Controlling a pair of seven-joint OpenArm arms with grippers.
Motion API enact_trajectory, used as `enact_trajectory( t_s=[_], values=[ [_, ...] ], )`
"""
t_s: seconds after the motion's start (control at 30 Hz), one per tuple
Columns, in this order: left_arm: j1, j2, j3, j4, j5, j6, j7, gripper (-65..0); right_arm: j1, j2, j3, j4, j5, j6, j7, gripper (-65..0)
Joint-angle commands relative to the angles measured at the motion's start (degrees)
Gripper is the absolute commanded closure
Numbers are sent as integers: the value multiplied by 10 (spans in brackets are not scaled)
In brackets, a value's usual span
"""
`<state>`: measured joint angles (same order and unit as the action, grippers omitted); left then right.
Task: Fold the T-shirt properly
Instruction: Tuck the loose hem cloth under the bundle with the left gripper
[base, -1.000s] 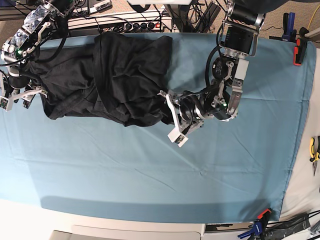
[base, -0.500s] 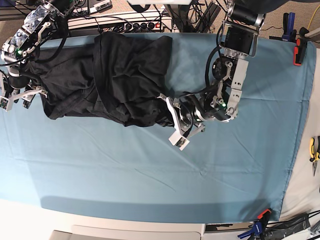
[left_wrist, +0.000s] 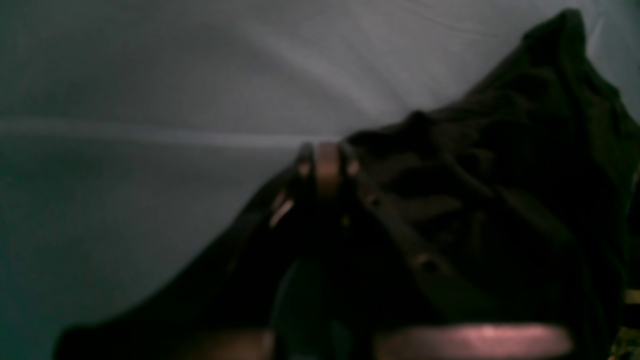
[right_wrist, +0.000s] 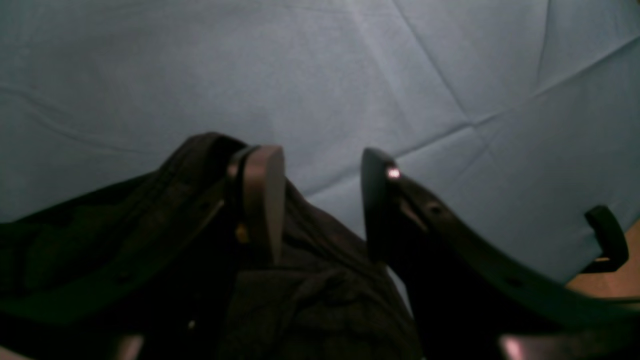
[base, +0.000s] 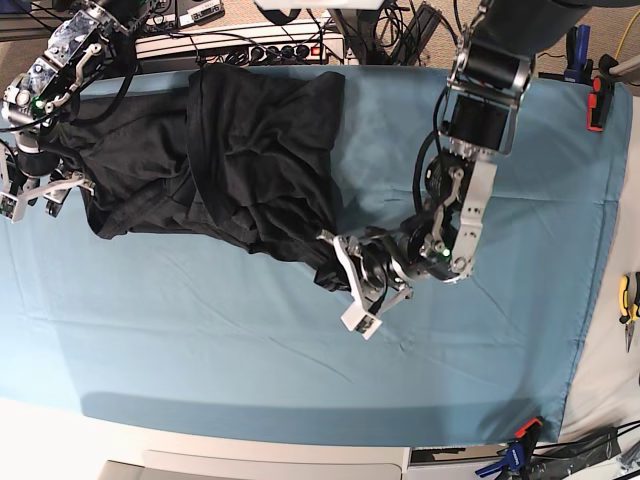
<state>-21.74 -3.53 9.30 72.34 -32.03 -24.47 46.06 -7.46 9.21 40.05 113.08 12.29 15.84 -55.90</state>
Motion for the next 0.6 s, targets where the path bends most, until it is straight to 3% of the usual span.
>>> enact_trajectory(
  t_s=[0.0, 0.57],
  values=[
    [-24, 2, 0, -1, -17, -12, -18, 0, 5, 9, 1, 7, 3, -2, 15, -257],
    [-73, 13, -1, -33, -10, -11, -23, 0, 5, 9, 1, 7, 3, -2, 15, -257]
  ],
)
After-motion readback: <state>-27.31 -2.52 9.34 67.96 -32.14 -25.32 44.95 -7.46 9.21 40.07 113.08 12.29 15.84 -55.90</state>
